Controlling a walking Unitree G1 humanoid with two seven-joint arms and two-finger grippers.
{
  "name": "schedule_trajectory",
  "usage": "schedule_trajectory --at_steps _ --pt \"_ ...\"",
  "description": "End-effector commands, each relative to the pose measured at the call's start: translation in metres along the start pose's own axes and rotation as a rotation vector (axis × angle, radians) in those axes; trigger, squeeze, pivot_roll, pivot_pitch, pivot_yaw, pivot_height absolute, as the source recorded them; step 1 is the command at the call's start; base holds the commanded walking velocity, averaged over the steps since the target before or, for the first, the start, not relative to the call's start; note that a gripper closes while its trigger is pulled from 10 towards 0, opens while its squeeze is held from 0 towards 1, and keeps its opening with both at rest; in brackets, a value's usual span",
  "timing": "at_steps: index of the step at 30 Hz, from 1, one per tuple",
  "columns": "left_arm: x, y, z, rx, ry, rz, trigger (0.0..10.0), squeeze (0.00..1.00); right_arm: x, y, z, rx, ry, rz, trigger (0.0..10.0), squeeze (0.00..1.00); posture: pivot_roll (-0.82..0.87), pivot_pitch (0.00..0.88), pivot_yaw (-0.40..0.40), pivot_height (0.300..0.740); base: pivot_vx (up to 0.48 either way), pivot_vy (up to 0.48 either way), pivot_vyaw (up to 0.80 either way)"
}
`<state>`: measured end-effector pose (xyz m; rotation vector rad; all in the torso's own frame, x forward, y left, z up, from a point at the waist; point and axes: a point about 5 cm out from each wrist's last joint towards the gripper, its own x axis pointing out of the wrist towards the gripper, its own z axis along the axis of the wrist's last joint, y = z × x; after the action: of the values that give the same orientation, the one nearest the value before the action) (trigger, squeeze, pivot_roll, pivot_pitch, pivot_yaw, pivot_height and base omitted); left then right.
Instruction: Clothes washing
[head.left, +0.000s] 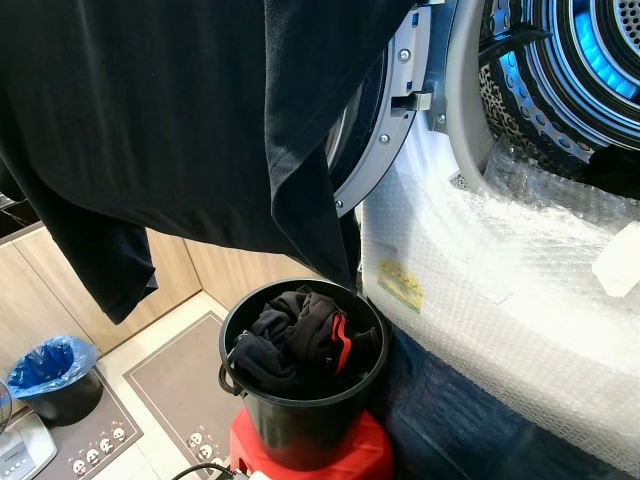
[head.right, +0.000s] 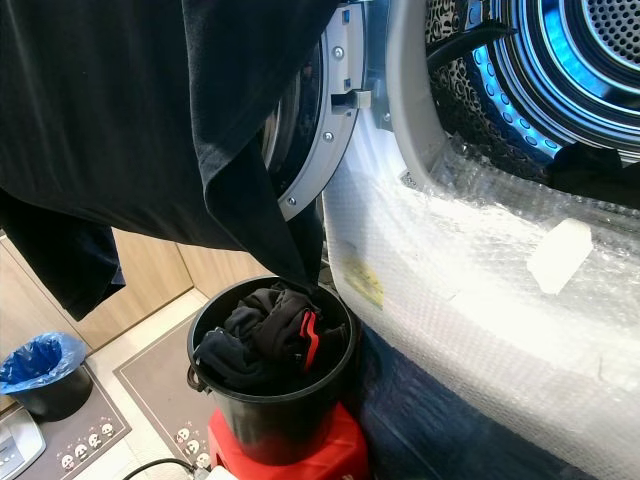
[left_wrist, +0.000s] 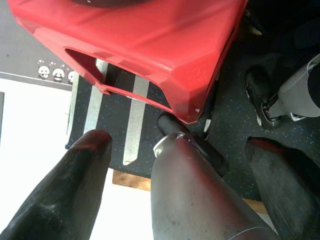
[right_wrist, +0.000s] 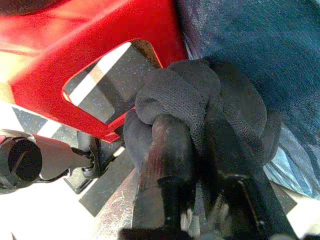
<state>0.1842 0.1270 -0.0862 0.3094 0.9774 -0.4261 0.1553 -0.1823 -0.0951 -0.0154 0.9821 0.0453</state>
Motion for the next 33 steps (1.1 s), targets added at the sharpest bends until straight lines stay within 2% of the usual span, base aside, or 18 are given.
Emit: schedule_trajectory --at_steps 1,14,33 --pt "-0.001 0.001 -0.005 -0.002 0.026 -0.002 10.0 0.0 0.0 0.003 -0.001 0.003 0.006 0.009 10.0 0.0 -0.16 0.0 0.065 0.74 0.0 0.0 0.0" --pt "-0.001 0.001 -0.008 0.055 0.043 -0.016 10.0 0.0 0.001 0.006 0.002 -0.002 -0.004 0.016 10.0 0.0 -0.17 0.0 0.08 0.74 0.0 0.0 0.0" --pt "-0.003 -0.002 -0.02 0.081 0.073 -0.012 10.0 0.0 0.001 0.008 0.0 -0.003 0.001 0.025 10.0 0.0 -0.17 0.0 0.084 0.74 0.0 0.0 0.0"
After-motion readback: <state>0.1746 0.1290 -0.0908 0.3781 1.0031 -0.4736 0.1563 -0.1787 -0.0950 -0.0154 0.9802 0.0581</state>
